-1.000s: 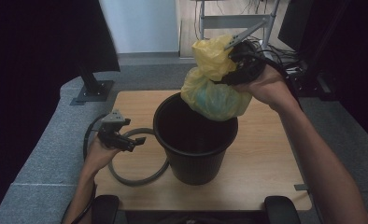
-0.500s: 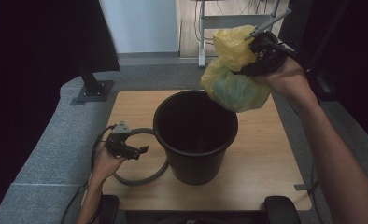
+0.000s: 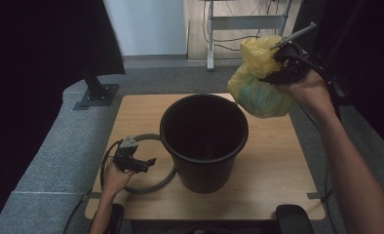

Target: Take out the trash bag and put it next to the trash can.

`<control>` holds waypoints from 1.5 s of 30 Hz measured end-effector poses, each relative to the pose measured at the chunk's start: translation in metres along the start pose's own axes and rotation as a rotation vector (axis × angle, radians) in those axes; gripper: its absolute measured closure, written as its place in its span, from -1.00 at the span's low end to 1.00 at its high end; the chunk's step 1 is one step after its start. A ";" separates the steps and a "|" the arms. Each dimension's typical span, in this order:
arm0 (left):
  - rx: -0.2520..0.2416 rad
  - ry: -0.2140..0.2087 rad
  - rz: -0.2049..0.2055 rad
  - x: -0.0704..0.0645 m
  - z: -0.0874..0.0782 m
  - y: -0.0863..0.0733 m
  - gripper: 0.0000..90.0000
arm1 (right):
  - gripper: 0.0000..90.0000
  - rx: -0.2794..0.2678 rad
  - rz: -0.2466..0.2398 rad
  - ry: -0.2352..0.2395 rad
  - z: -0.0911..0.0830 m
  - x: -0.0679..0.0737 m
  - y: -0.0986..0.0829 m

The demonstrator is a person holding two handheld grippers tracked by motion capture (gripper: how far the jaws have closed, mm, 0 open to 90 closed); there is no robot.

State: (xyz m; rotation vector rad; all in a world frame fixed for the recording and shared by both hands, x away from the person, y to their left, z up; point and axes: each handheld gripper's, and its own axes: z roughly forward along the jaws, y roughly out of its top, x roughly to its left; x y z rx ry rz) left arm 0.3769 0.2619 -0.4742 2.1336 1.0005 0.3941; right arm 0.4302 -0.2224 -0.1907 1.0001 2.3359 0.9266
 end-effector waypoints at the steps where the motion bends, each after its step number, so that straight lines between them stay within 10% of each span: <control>1: 0.001 0.003 -0.003 0.000 0.001 -0.002 -1.00 | 0.70 0.005 0.006 -0.004 0.002 -0.002 -0.003; 45: 0.040 0.018 -0.075 0.009 0.019 -0.039 -1.00 | 0.64 0.117 0.191 -0.088 0.166 -0.030 -0.140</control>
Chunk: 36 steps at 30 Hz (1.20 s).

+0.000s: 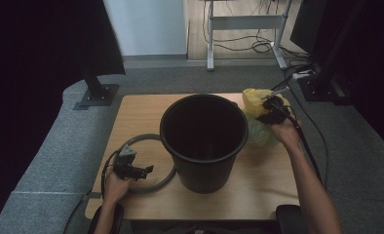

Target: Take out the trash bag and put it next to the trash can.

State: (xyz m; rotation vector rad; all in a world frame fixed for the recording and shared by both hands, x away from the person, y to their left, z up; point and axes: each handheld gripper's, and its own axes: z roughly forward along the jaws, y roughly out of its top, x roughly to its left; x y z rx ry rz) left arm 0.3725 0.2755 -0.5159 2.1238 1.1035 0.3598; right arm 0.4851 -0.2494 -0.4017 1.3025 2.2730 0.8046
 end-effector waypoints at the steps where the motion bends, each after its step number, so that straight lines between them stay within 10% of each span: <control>1: 0.002 -0.001 0.000 0.000 0.000 0.000 -1.00 | 0.64 0.005 0.003 -0.002 0.005 0.000 -0.001; 20: 0.013 -0.019 0.007 -0.001 0.002 -0.001 -1.00 | 0.53 0.043 0.035 -0.010 0.078 0.005 -0.010; 26: 0.010 -0.026 0.003 0.000 0.001 -0.002 -1.00 | -0.49 0.036 0.068 0.051 0.073 0.004 -0.009; 36: 0.012 -0.035 0.011 -0.003 0.002 -0.001 -1.00 | -0.68 -0.025 0.059 0.017 0.037 0.008 -0.010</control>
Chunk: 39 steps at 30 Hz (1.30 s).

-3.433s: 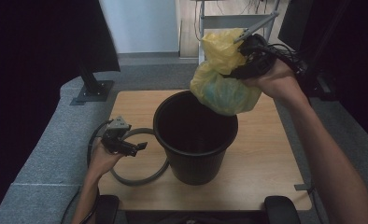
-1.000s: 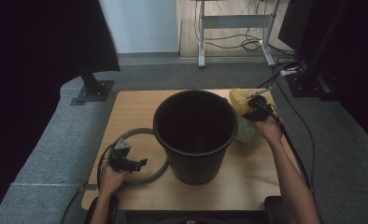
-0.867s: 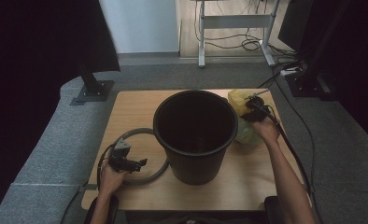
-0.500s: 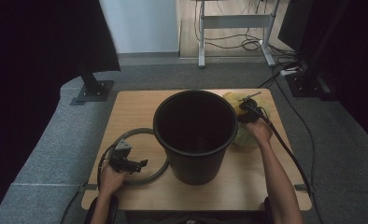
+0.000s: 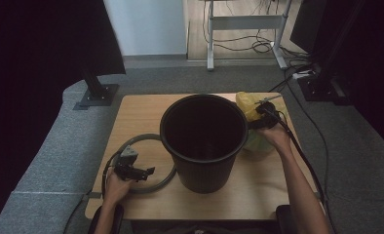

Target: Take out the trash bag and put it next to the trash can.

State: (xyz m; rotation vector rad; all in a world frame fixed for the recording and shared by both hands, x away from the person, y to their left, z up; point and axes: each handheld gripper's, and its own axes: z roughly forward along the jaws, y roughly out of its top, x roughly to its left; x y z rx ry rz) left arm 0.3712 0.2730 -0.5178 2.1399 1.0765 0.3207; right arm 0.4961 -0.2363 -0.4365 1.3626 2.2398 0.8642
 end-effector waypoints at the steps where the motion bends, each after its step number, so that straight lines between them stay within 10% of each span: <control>1: 0.002 -0.002 0.001 0.000 0.000 0.000 -1.00 | -0.69 -0.004 0.001 0.001 -0.003 0.001 -0.001; 21: 0.001 -0.016 0.000 0.000 0.000 -0.001 -1.00 | -0.68 0.003 0.009 0.040 -0.061 0.003 -0.022; 25: 0.003 -0.021 0.002 0.000 0.001 0.000 -1.00 | -0.01 -0.004 -0.019 0.042 -0.070 0.005 -0.026; 30: 0.000 -0.024 0.003 0.000 0.000 0.000 -1.00 | 0.52 0.003 -0.050 0.016 -0.055 0.006 -0.015; 39: -0.005 -0.033 -0.001 0.001 0.000 0.000 -1.00 | 0.79 -0.009 -0.038 0.004 -0.002 0.000 0.015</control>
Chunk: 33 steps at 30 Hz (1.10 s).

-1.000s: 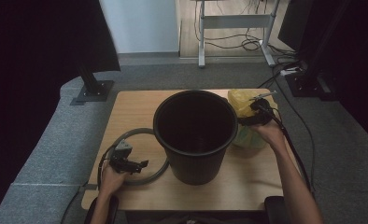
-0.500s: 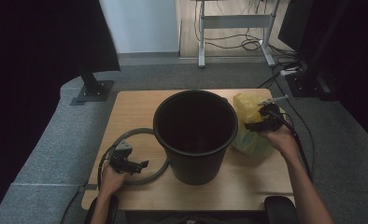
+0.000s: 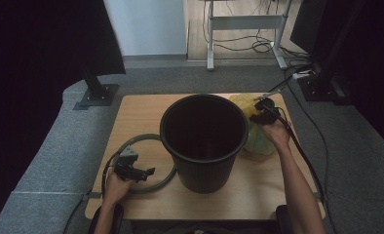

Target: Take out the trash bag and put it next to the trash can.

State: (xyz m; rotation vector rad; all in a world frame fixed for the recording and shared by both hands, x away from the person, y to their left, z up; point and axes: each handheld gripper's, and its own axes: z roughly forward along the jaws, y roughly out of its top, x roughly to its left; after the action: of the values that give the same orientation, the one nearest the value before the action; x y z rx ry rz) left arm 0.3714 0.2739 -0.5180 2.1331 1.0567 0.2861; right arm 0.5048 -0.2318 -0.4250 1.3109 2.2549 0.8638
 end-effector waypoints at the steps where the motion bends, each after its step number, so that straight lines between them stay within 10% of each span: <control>1: 0.000 0.000 0.000 0.000 0.000 0.000 -1.00 | 0.79 0.000 0.000 0.000 0.000 0.000 0.000; 10: 0.004 -0.009 0.000 0.000 0.001 0.000 -1.00 | 0.87 -0.003 0.046 -0.002 0.034 -0.011 0.009; 14: 0.004 -0.013 -0.003 0.000 0.001 -0.001 -1.00 | -0.33 -0.032 0.029 -0.041 0.037 -0.008 0.011; 17: 0.007 -0.016 -0.003 0.001 0.001 -0.001 -1.00 | -0.69 -0.056 0.038 -0.047 0.032 -0.008 0.011; 33: 0.008 -0.010 -0.005 0.001 0.001 -0.001 -1.00 | -0.96 -0.066 0.028 -0.027 -0.028 -0.003 -0.002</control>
State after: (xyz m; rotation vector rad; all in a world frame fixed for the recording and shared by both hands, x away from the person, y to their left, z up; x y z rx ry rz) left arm 0.3719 0.2746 -0.5198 2.1364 1.0589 0.2699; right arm 0.4884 -0.2437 -0.4057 1.3201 2.1737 0.9167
